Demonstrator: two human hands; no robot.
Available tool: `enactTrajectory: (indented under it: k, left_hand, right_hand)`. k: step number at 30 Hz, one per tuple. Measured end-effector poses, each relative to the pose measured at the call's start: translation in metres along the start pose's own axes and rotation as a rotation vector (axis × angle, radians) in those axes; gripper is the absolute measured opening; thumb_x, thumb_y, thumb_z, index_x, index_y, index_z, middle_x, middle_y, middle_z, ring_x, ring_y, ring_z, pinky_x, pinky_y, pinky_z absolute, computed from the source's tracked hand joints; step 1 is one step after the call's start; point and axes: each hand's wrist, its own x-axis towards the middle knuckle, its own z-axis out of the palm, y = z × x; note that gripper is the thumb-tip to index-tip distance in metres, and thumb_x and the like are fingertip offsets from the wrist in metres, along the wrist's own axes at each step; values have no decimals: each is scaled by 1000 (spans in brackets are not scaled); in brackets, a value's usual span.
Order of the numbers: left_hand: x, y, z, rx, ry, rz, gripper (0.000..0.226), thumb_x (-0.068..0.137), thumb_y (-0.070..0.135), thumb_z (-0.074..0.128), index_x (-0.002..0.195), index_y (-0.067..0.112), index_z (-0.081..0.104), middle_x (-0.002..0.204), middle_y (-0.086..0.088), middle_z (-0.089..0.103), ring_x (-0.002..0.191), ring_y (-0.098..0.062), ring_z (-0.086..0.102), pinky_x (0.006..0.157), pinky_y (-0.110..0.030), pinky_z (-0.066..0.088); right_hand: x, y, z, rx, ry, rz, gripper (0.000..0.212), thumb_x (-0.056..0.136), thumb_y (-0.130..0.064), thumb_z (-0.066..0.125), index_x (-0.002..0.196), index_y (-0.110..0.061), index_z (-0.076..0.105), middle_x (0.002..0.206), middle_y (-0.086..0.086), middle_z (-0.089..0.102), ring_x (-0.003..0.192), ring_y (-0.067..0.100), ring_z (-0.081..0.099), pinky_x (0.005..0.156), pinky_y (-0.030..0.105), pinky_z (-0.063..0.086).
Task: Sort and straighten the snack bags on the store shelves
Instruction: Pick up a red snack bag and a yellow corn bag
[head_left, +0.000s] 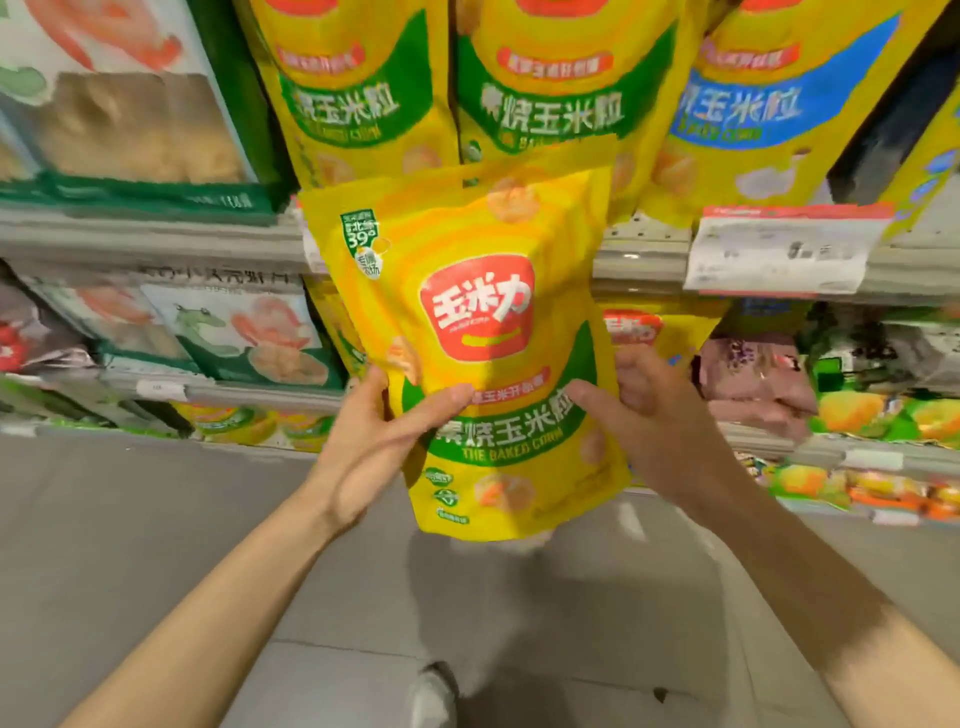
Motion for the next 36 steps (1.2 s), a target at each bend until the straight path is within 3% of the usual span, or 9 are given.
enactTrajectory:
  k: [6, 12, 16, 20, 23, 26, 30, 33, 36]
  left_hand:
    - [32, -135, -10, 56, 33, 49, 73, 54, 46, 84, 120, 18, 66, 112, 5, 77, 104, -14, 74, 83, -26, 59]
    - [63, -182, -20, 57, 85, 83, 47, 69, 31, 81, 113, 21, 69, 104, 12, 79, 96, -8, 75, 71, -14, 57]
    - [66, -205, -22, 16, 177, 104, 46, 71, 30, 79, 115, 22, 69, 106, 11, 78, 97, -8, 75, 74, -18, 59]
    - [74, -224, -36, 27, 218, 106, 57, 66, 35, 93, 115, 20, 70, 106, 9, 79, 98, -11, 75, 83, -28, 55]
    - [76, -228, -40, 14, 240, 126, 61, 60, 43, 92, 113, 21, 70, 104, 8, 79, 95, -13, 76, 82, -30, 54]
    - [76, -226, -43, 33, 305, 154, 75, 44, 57, 84, 109, 21, 71, 100, 10, 79, 90, -9, 76, 78, -29, 54]
    - [72, -219, -46, 63, 349, 183, 69, 57, 57, 90, 112, 20, 71, 98, 11, 79, 88, -8, 76, 78, -29, 54]
    - [67, -213, -49, 52, 361, 198, 55, 65, 43, 84, 112, 19, 70, 96, 12, 79, 85, -6, 76, 75, -26, 53]
    - [62, -211, -55, 64, 361, 201, 71, 54, 54, 91, 112, 20, 70, 99, 10, 79, 88, -8, 76, 78, -30, 53]
  right_hand:
    - [28, 132, 25, -9, -11, -62, 22, 88, -7, 75, 107, -9, 63, 91, -9, 79, 80, 6, 73, 65, 18, 58]
    - [86, 186, 41, -43, -164, -116, 27, 88, -13, 77, 111, -8, 62, 109, 8, 78, 107, 25, 73, 93, 43, 58]
    - [105, 207, 54, -41, -216, -153, 25, 86, -14, 76, 107, -14, 62, 107, 8, 78, 103, 25, 74, 93, 44, 58]
    - [110, 224, 72, -96, -202, -188, 20, 88, -14, 76, 104, -16, 64, 97, 2, 78, 89, 9, 74, 82, 29, 58]
    - [108, 216, 66, -216, 110, -314, 14, 91, -28, 75, 100, -23, 65, 86, -5, 72, 74, 5, 68, 68, 18, 54]
    - [123, 205, 56, -389, 462, -362, 38, 90, -52, 69, 114, -22, 63, 103, -4, 71, 92, 14, 68, 84, 39, 58]
    - [155, 192, 67, -339, 287, -185, 98, 67, -75, 72, 140, -17, 45, 134, 0, 64, 122, 21, 62, 106, 44, 49]
    - [170, 189, 70, -108, 177, -134, 76, 65, -55, 89, 122, -22, 51, 112, -7, 71, 99, 12, 70, 95, 38, 56]
    - [176, 188, 73, -17, 145, -153, 46, 67, -35, 95, 99, -28, 63, 102, -5, 76, 89, 11, 75, 86, 38, 62]
